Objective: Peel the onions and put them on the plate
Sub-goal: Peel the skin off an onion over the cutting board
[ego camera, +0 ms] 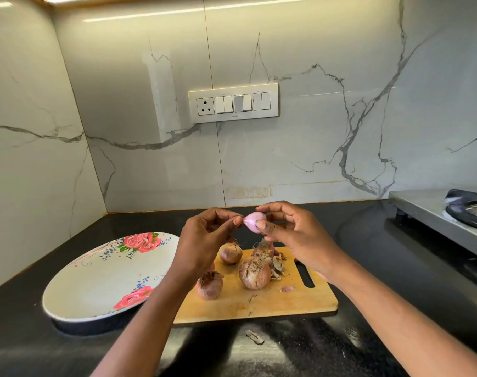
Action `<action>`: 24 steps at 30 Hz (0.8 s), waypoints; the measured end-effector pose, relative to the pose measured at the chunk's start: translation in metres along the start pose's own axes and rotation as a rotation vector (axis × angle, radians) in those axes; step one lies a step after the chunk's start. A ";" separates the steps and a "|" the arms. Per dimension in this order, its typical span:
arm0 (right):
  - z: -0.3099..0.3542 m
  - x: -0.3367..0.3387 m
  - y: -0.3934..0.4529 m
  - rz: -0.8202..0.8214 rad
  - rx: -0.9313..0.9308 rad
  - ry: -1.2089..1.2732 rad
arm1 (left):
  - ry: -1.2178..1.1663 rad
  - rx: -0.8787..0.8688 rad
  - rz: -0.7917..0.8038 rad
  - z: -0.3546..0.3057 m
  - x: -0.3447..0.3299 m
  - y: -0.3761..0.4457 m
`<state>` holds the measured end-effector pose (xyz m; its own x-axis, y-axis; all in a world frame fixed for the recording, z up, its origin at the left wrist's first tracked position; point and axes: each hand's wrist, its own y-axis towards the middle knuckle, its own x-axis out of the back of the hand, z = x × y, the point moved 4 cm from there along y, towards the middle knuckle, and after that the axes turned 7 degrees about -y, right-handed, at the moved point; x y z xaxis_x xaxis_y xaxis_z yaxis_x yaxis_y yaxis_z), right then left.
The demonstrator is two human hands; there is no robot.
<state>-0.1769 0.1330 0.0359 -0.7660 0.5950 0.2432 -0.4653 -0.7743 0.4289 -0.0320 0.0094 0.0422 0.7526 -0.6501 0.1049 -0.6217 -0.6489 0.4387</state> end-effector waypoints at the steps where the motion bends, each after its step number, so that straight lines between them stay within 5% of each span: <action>1: 0.000 0.000 0.000 -0.010 0.001 -0.019 | 0.018 -0.002 -0.013 0.001 0.000 0.000; 11: 0.001 -0.005 -0.001 -0.022 0.056 -0.143 | 0.111 0.000 -0.046 0.001 0.002 0.002; 19: 0.000 -0.010 0.000 0.076 -0.064 0.308 | -0.103 0.092 -0.001 -0.004 -0.004 -0.003; 24: -0.007 -0.009 0.002 0.069 -0.133 0.372 | -0.116 0.068 0.041 -0.005 -0.007 -0.004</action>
<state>-0.1736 0.1245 0.0287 -0.8943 0.4412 -0.0745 -0.4421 -0.8453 0.3001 -0.0335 0.0184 0.0443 0.6984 -0.7155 0.0160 -0.6678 -0.6435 0.3742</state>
